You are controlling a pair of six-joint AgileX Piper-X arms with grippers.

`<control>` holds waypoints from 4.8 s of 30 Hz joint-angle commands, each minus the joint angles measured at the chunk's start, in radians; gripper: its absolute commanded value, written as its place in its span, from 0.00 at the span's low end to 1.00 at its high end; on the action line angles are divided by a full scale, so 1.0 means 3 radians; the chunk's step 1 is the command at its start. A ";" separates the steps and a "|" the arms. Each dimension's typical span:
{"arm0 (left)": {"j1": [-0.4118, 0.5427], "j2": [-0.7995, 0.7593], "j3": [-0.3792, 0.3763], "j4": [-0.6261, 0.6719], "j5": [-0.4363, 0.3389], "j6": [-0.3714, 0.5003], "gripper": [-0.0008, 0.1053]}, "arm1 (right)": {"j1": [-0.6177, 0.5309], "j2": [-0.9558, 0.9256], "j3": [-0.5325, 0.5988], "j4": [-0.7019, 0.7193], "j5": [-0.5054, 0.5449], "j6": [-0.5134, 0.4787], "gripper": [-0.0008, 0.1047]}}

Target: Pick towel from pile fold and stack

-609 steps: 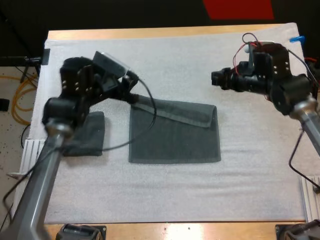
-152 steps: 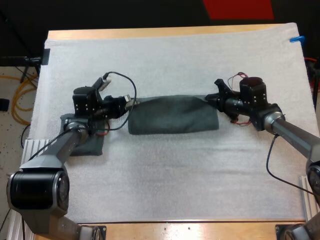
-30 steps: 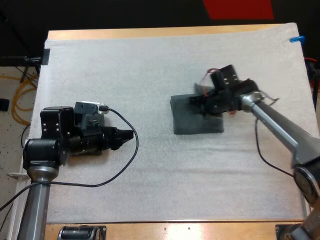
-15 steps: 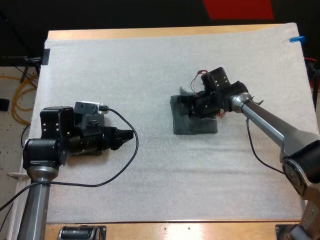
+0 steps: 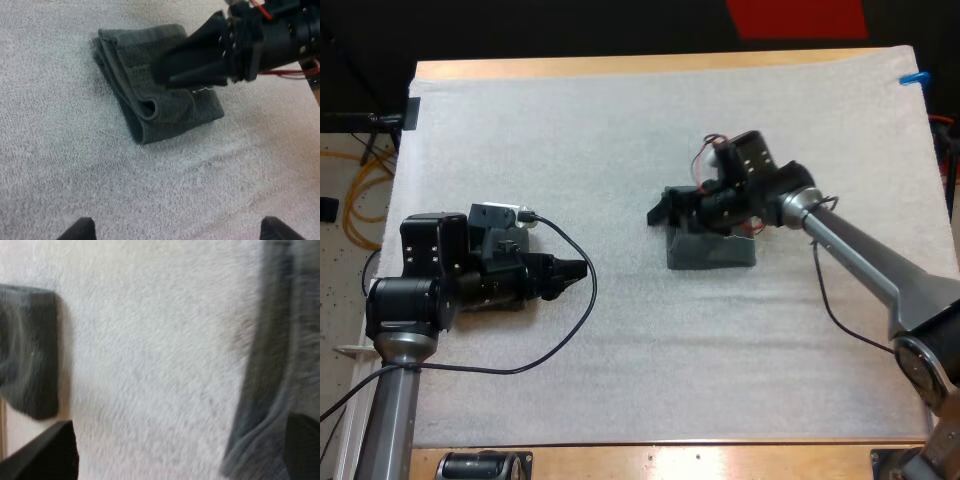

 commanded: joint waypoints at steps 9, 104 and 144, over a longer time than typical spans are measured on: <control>-0.0014 -0.0020 -0.0010 0.0019 0.0029 0.0015 0.61 | 0.0148 0.0217 -0.0013 0.0030 -0.0416 0.0138 0.77; -0.1434 0.2960 -0.1451 -0.0936 -0.0736 -0.1030 0.01 | 0.0077 -0.3568 -0.0013 0.2520 0.1890 -0.0917 0.71; 0.0545 0.2040 -0.1284 0.0981 -0.2359 0.0836 0.01 | 0.0077 -0.3240 0.0060 0.2095 -0.0284 -0.0903 0.71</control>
